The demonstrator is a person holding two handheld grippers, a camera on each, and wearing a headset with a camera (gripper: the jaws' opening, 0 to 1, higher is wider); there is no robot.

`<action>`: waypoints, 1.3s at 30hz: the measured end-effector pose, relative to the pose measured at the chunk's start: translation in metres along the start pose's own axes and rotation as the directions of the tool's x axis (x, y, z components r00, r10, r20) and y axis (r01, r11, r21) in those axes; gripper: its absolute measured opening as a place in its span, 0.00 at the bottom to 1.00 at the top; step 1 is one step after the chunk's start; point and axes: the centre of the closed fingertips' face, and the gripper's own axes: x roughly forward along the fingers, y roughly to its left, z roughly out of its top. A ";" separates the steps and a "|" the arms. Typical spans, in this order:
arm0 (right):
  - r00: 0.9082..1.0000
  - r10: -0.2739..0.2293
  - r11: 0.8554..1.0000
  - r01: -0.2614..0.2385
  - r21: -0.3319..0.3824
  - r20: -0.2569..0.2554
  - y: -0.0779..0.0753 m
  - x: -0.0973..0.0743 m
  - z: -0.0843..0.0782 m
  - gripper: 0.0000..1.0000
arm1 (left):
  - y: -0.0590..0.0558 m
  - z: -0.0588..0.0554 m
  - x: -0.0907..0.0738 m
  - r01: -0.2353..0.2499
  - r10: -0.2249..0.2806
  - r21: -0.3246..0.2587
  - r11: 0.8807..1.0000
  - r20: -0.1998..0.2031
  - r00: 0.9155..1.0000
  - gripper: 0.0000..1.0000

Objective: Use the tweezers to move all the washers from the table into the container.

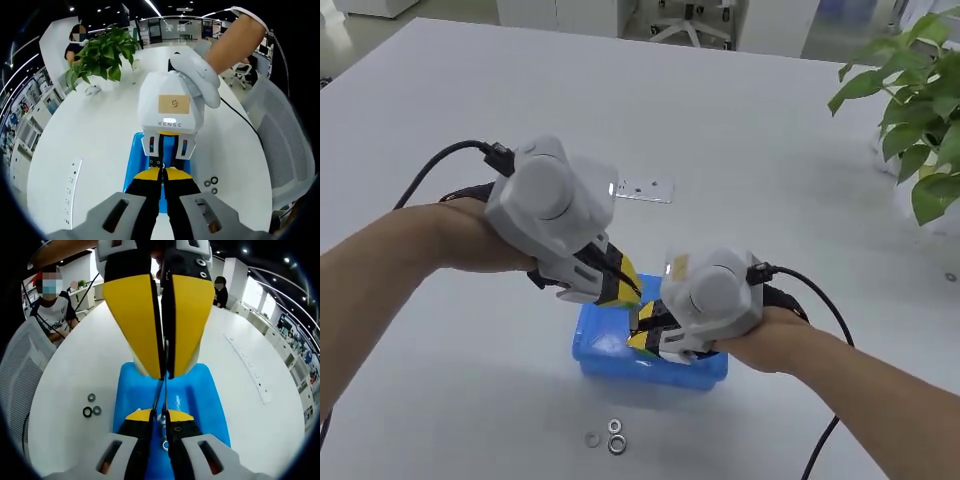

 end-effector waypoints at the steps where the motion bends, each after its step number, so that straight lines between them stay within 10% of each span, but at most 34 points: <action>1: 1.000 -0.001 1.000 0.001 -0.001 0.001 0.000 -0.001 0.001 0.11 | 0.000 0.000 0.000 0.000 0.000 0.000 1.000 0.001 1.000 0.05; 39: 0.997 -0.069 0.996 0.071 -0.061 0.037 0.036 -0.048 0.043 0.11 | -0.041 0.040 -0.046 -0.046 0.046 0.053 0.998 -0.007 0.999 0.05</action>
